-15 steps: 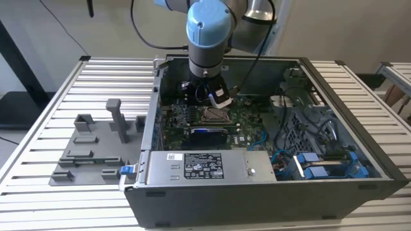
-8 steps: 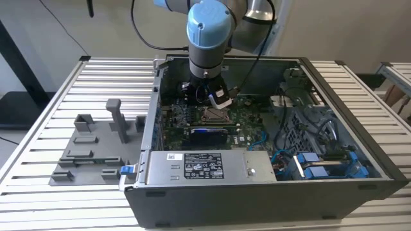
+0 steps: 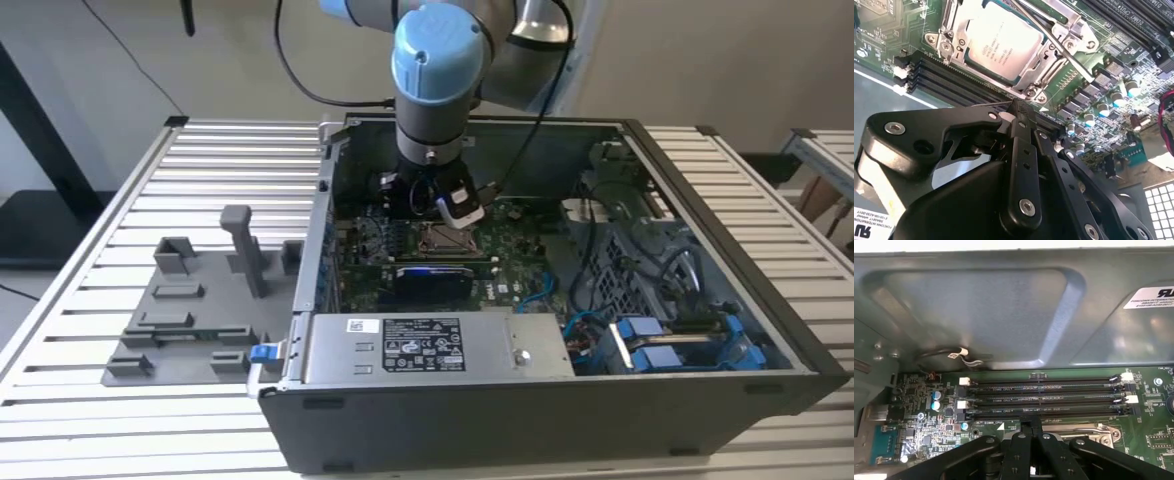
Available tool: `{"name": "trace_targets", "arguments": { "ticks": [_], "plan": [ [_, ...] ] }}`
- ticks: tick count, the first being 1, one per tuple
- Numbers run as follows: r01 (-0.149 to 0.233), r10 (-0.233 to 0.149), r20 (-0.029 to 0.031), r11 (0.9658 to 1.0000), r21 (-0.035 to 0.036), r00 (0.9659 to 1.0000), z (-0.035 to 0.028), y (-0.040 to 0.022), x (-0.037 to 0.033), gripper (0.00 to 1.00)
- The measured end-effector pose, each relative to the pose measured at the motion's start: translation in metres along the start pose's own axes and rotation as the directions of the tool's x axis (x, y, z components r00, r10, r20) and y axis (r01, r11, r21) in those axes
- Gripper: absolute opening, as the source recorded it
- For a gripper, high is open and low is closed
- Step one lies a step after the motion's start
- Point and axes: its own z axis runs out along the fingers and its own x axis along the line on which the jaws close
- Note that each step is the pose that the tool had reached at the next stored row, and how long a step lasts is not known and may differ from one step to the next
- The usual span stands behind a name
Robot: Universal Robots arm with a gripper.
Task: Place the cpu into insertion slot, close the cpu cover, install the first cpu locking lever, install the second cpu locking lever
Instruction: 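Install the first cpu locking lever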
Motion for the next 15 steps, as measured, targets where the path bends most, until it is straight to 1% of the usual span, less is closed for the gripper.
{"name": "trace_targets", "arguments": {
  "ticks": [4, 9, 13, 15],
  "plan": [
    [0.0, 0.0, 0.0001, 1.0, 0.0003, 1.0, 0.001, 0.0008, -0.0011, 0.11],
    [0.0, 0.0, -0.0003, 1.0, 0.0005, 1.0, 0.0004, 0.0014, -0.001, 0.11],
    [0.0, 0.0, -0.0001, 1.0, 0.0, 1.0, -0.0006, 0.0017, 0.0, 0.11],
    [0.0, 0.0, 0.0, 1.0, 0.0003, 1.0, -0.0008, 0.0016, 0.0021, 0.11]
  ]
}}
